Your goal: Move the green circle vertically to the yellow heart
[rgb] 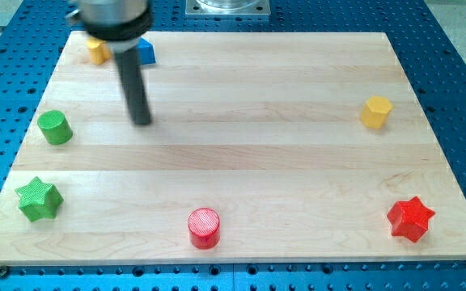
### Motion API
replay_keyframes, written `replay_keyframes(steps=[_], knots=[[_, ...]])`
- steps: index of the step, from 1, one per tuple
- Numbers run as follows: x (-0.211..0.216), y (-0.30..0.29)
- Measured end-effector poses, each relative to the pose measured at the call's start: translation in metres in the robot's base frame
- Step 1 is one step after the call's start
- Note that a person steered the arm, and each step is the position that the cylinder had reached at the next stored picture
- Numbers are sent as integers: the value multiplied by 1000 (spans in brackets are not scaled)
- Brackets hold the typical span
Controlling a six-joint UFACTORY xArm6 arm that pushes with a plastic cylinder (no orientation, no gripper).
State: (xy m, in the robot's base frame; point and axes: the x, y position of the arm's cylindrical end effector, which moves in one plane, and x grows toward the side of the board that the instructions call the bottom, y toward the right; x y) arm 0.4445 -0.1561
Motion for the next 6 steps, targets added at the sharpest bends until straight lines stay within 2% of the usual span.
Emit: replay_keyframes(steps=[1,2,4,5,6], knots=[[42,-89],[21,-115],[-56,-47],[-43,-26],[-74,-45]])
